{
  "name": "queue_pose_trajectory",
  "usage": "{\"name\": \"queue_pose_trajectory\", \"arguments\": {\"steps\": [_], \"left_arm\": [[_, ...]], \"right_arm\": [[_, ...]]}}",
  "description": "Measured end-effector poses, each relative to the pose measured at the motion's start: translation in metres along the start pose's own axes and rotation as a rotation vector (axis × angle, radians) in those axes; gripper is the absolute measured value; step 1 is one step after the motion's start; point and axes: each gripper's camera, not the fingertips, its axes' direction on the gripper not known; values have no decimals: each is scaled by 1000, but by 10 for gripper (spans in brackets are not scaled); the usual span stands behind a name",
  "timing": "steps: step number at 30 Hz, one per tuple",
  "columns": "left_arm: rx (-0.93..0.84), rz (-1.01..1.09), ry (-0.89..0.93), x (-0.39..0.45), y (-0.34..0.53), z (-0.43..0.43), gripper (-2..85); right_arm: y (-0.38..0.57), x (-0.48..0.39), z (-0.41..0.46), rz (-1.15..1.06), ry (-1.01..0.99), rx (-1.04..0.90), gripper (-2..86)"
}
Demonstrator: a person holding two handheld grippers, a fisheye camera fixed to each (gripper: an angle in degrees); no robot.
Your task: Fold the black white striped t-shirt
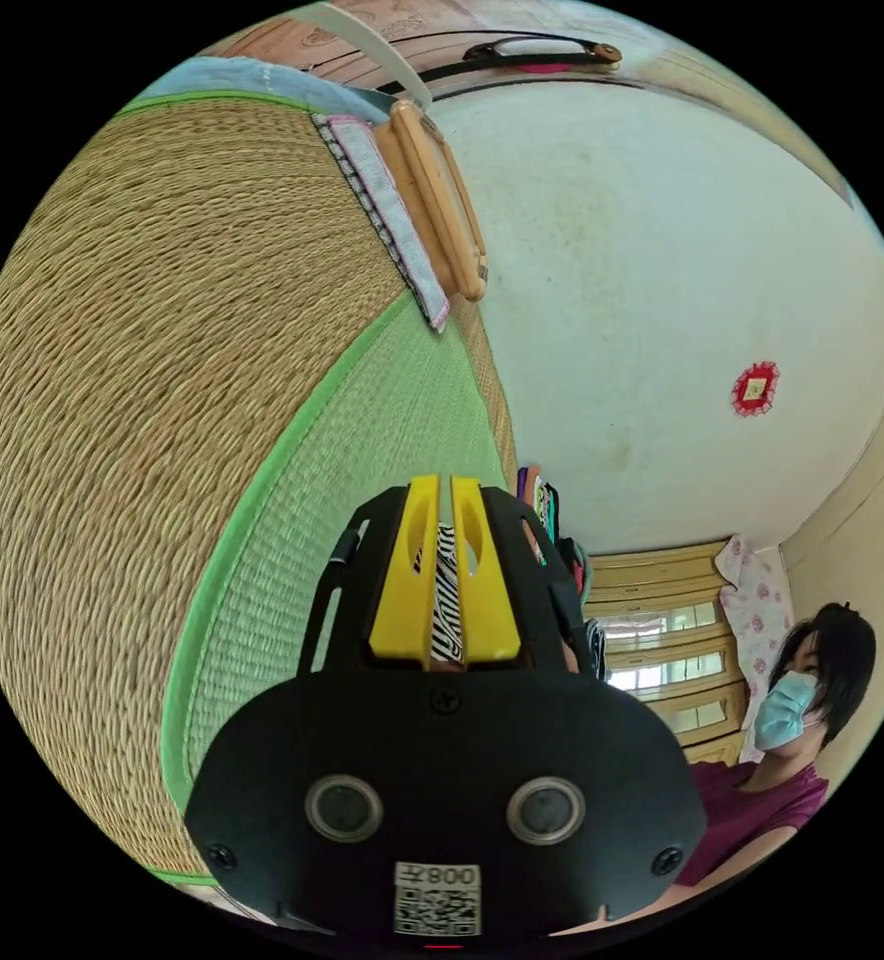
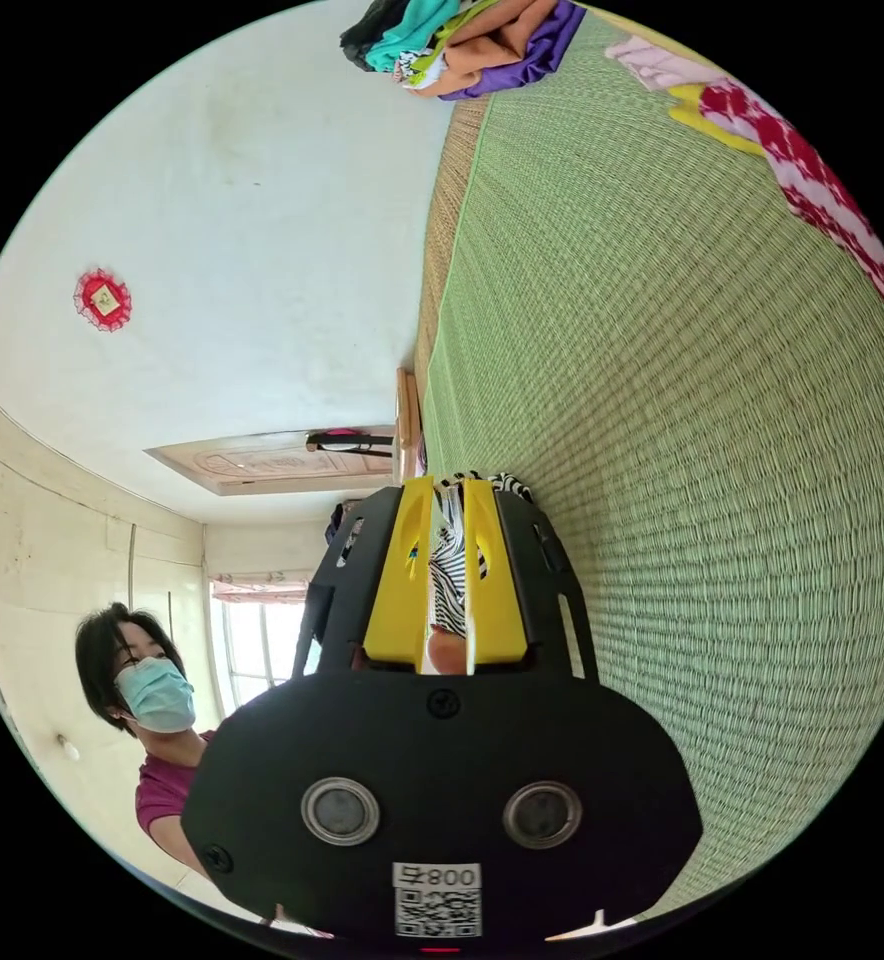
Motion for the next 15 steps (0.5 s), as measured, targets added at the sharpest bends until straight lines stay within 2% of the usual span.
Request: {"name": "queue_pose_trajectory", "arguments": {"steps": [4, 6, 8, 15], "left_arm": [[-226, 138, -73, 22, 18, 59, 4], [-380, 224, -172, 31, 27, 105, 3], [-440, 269, -257, 34, 28, 133, 2], [-442, 308, -389, 34, 9, 187, 2]], "right_arm": [[3, -1, 2, 6, -43, 19, 57], [5, -4, 4, 1, -29, 22, 54], [7, -14, 9, -23, -9, 15, 48], [20, -72, 89, -206, 263, -217, 17]]}}
